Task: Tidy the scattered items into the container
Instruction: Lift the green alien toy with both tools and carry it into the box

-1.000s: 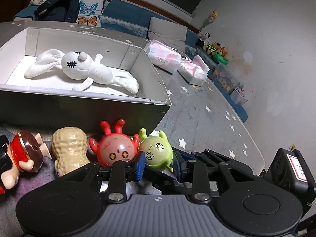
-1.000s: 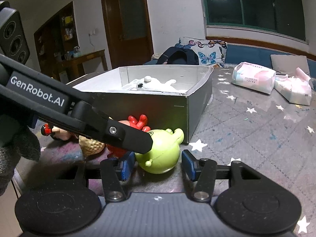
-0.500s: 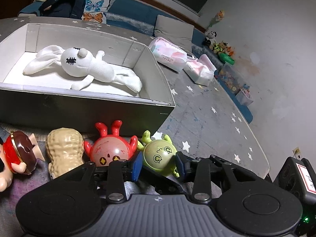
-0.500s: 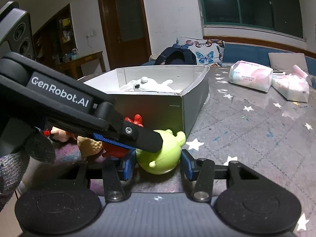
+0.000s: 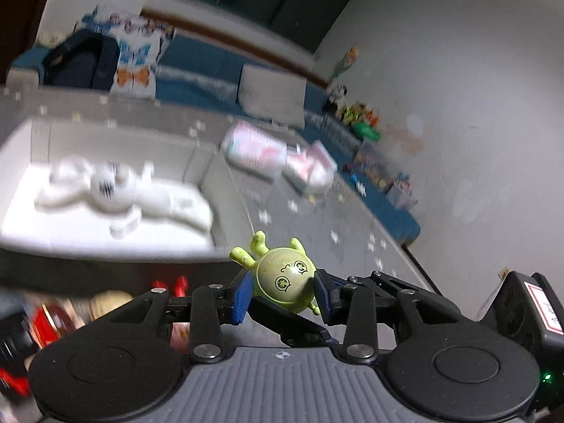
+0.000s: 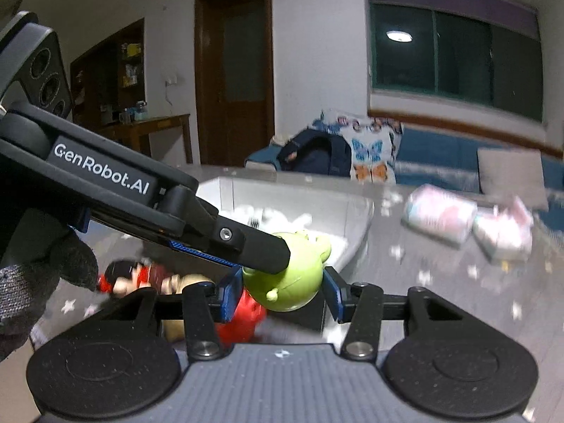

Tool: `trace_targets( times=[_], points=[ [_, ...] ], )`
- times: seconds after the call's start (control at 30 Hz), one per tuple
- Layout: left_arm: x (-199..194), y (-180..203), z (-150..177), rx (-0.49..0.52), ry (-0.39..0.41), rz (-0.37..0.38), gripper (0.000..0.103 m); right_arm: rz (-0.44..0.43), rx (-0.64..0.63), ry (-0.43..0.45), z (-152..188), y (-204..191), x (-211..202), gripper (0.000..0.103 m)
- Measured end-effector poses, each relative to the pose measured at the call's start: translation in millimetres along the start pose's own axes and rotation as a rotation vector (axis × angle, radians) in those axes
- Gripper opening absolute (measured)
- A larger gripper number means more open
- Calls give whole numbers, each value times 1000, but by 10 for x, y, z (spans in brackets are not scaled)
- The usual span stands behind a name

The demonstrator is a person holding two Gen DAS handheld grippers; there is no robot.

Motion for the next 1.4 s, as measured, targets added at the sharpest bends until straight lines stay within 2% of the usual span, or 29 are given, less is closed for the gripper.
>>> trace_targets(
  times=[0.27, 0.5, 0.7, 0.9, 1.4],
  points=[
    [421, -524, -505, -128, -12, 43, 41, 38, -69, -47, -362, 147, 661, 49],
    [848, -870, -609, -174, -61, 39, 41, 73, -129, -160, -379, 221, 1215, 49],
    [1049, -970, -605, -182, -96, 20, 41, 100, -218, -245, -325, 208, 1498, 49],
    [1100, -1009, -587, -189, -101, 17, 41, 103, -239, -282, -306, 196, 1591, 49],
    [1026, -973, -578, -181, -94, 18, 41, 78, -189, -268, -300, 223, 1479, 50]
  ],
)
Point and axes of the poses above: each gripper's, at about its wrist camera, not at the fingertips, and x roughly the way its jaws point, y to its right, z to its underside, the point moved 4 cm from there along x, roughly the way its jaws point, and after that the axes turned 4 degrees about -z, right-handed, at the moved point
